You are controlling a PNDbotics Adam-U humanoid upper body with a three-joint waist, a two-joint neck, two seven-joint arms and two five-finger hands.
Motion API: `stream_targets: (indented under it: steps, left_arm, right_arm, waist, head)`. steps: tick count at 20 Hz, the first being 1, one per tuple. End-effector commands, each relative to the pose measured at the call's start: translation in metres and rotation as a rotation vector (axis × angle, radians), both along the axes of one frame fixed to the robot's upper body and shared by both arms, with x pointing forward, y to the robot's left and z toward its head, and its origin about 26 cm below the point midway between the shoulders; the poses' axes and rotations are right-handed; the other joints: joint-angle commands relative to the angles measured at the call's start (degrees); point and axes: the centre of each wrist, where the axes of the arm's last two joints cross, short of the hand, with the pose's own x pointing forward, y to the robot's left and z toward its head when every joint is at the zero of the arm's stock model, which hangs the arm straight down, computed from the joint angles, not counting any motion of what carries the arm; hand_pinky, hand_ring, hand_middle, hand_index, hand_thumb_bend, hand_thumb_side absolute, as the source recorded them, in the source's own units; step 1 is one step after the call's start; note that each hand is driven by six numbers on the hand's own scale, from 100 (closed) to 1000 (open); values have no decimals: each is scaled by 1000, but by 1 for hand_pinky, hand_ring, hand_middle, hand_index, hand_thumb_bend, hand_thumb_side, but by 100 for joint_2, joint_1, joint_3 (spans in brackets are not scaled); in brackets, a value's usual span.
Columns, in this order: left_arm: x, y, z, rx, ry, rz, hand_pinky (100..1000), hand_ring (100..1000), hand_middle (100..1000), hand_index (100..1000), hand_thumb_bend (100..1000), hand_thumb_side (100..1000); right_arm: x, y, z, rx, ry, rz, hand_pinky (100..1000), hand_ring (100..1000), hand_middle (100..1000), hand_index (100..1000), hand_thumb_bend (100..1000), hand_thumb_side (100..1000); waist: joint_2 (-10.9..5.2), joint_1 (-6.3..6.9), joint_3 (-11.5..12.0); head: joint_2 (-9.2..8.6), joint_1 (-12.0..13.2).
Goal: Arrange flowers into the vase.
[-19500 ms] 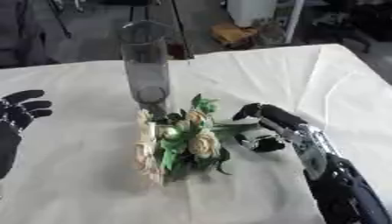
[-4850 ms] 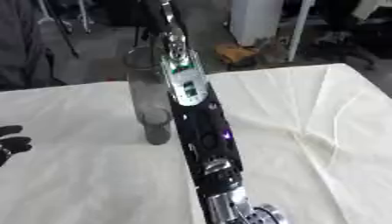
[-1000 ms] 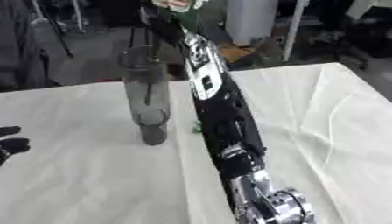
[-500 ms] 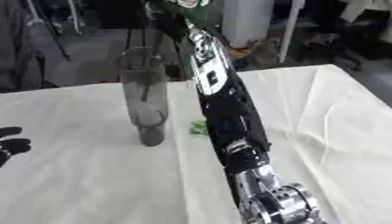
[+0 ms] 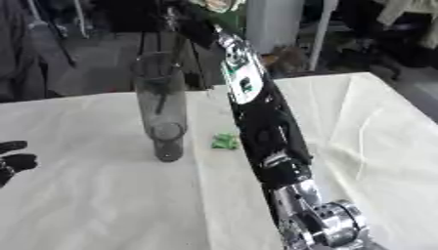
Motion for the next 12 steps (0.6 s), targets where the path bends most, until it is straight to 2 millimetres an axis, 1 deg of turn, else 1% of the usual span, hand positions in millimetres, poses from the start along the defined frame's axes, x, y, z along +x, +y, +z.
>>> stream_targets:
  steps: [1, 12]
  left_arm:
    - [1, 7, 6, 23, -21, 13, 765, 722, 752, 793, 839, 980]
    - [1, 9, 5, 29, -15, 16, 765, 722, 752, 794, 838, 980]
  right_arm:
    - [1, -8, 13, -20, -39, 8, 761, 751, 456, 503, 144, 801]
    - [3, -13, 18, -49, -73, 43, 765, 755, 461, 507, 143, 807]
  waist:
    - [-94, 12, -14]
    - [-134, -29, -82]
  head:
    - [44, 30]
    - [76, 38]
